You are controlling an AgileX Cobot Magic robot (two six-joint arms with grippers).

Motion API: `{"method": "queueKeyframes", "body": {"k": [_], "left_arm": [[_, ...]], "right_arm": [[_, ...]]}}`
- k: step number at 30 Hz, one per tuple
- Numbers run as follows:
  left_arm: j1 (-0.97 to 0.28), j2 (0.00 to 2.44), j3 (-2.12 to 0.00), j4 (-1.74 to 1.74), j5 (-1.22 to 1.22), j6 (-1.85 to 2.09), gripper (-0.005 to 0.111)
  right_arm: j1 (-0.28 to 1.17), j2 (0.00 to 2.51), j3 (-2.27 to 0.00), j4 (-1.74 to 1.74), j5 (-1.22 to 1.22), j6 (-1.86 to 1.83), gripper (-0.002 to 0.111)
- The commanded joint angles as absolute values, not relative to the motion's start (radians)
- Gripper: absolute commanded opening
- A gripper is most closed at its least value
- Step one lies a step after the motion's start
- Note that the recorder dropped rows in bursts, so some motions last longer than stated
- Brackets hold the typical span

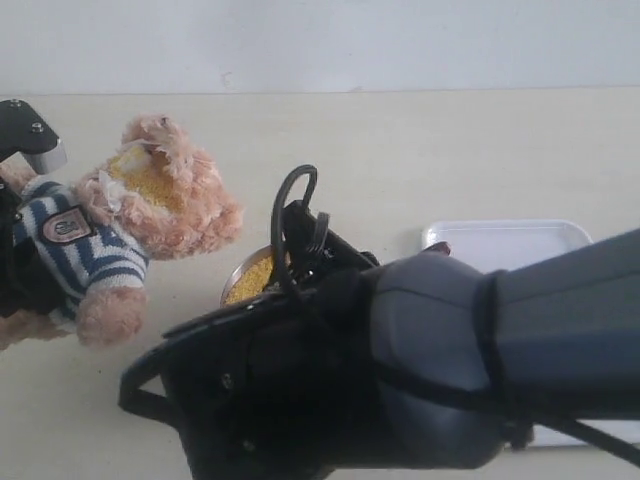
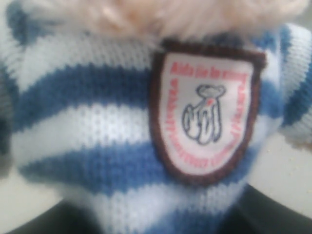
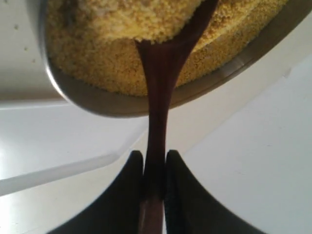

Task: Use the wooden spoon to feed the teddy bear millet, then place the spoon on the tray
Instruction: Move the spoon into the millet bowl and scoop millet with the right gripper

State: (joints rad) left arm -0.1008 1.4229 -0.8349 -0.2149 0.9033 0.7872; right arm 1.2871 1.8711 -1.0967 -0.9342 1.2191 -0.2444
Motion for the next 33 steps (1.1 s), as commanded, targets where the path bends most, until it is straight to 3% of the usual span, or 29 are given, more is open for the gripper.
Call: {"method": "queueKeyframes", "body": {"k": [1, 9, 27, 33], "left_arm": [[-0.106, 1.413, -0.832, -0.242, 0.89, 0.778, 0.004], [-0.106, 1.413, -0.832, -0.254, 0.89, 0.778, 0.004], [-0.106, 1.413, -0.832, -0.272, 0.906, 0.749, 0.004], [-0.106, 1.413, -0.832, -0.273, 0.91, 0.749, 0.004]], "right_arm": [[1.259, 1.859, -1.123, -0.835, 1.221, -0.269, 0.0], [1.148, 1.859, -1.13, -0.656, 1.221, -0.27, 0.0], [1.135, 1.859, -1.269, -0.543, 1.221, -0.242, 0.0], [1.019, 1.859, -1.269, -0.392, 1.221, -0.207, 0.0]]}}
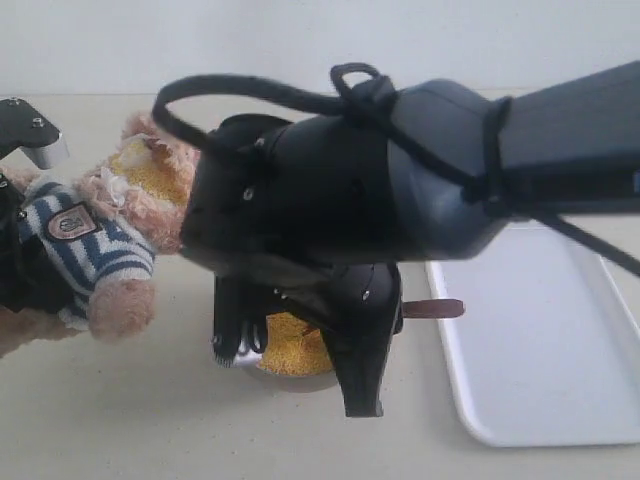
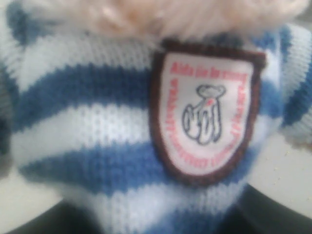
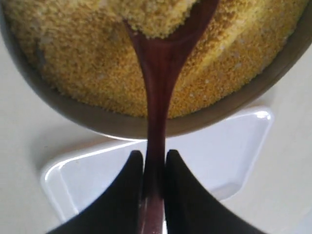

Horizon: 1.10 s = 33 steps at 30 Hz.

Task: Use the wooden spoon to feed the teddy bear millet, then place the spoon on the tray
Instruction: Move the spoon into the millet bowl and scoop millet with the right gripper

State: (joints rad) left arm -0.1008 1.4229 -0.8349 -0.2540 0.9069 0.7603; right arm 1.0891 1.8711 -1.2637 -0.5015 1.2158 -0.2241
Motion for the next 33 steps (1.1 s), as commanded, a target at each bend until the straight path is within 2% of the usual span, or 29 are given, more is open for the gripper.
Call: {"method": "queueKeyframes", "body": {"k": [1, 6, 33], "left_arm": [[-0.106, 1.413, -0.832, -0.277, 0.91, 0.749, 0.004], [-0.106, 1.413, -0.832, -0.279, 0.91, 0.747, 0.004], [-0.106, 1.413, -0.832, -0.273, 0.985, 0.733, 0.004]], "right_arm": [[0.998, 1.859, -1.269, -0.348, 1.221, -0.207, 0.0], [0.946, 1.858, -1.269, -0.253, 1.221, -0.212, 0.0], [0.918, 1.824, -1.409, -0.114, 1.221, -0.183, 0.0]]}}
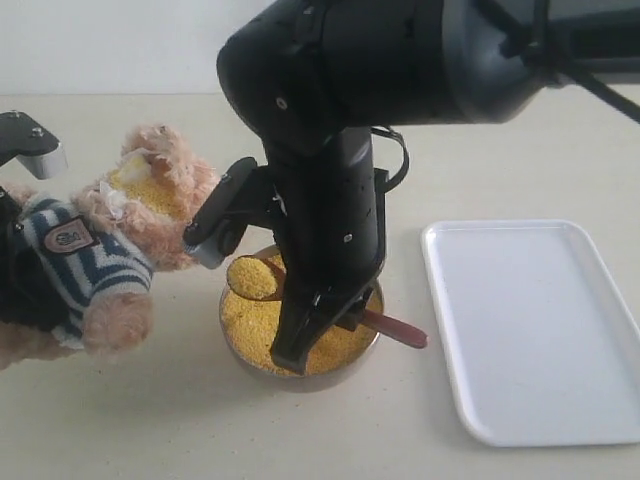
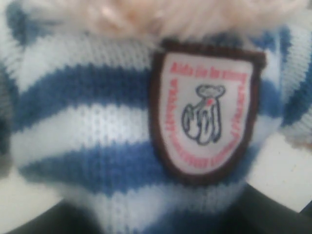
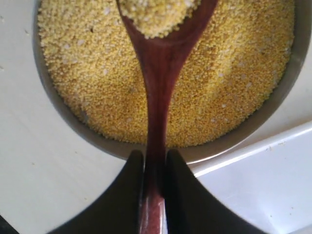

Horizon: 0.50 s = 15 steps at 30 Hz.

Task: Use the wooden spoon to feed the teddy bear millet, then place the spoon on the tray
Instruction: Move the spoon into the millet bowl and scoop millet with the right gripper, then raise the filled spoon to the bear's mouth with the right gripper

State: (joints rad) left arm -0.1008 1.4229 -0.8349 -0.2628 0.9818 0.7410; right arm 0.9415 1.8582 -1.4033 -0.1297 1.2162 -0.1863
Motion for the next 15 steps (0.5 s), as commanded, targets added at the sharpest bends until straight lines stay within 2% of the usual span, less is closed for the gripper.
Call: {"method": "queueKeyframes", "body": {"k": [1, 8, 15], "left_arm": [[-0.106, 1.413, -0.832, -0.273, 0.988, 0.733, 0.004], [-0.106, 1.413, -0.832, -0.276, 0.998, 0.752, 0.004], [-0.106, 1.413, -0.832, -0.28, 0.991, 0.752, 0.004]], "right_arm": [[0.906, 1.815, -1.409, -0.096, 1.221, -0.185, 0.0], [0.813, 1.777, -1.411, 0.14, 1.221, -0.183, 0.0], [0.856, 1.781, -1.591, 0.145, 1.221, -0.108, 0.0]]}}
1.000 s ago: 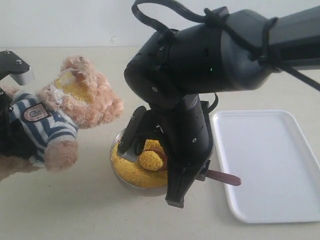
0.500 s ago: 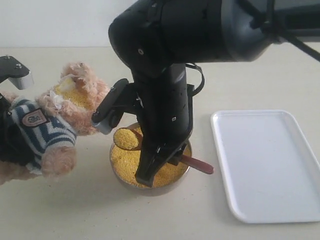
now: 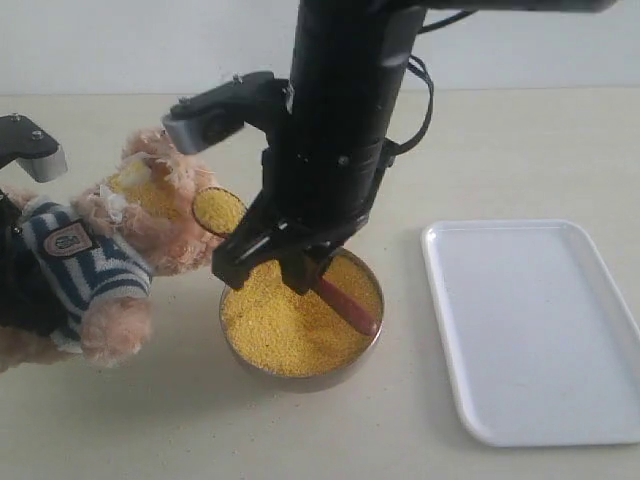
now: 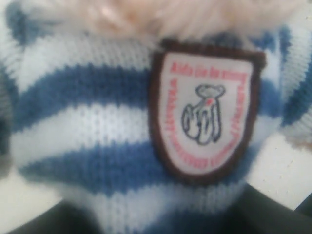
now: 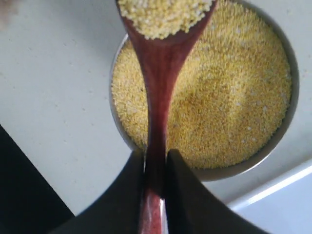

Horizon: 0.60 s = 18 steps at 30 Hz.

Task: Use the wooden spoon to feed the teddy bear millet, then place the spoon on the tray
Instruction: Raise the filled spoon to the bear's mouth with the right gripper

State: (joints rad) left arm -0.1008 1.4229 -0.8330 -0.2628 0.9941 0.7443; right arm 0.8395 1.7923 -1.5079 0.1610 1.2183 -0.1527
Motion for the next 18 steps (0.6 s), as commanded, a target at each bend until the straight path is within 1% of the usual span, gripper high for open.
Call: {"method": "queueKeyframes", "body": {"k": [1, 8, 18], "left_arm": [[-0.106, 1.413, -0.832, -0.28, 0.991, 0.752, 0.004], [-0.106, 1.413, -0.832, -0.282, 0.987, 0.752, 0.004], [-0.106, 1.413, -0.832, -0.29, 0.987, 0.752, 0.004]], "right_arm": [[0.86, 1.788, -1.621, 0.134, 1.221, -0.093, 0.0], [0.981, 1.898, -1.768, -0.071, 1.221, 0.0, 0.0], [0.986, 1.972, -1.797, -0.21, 1.221, 0.03, 0.0]]}}
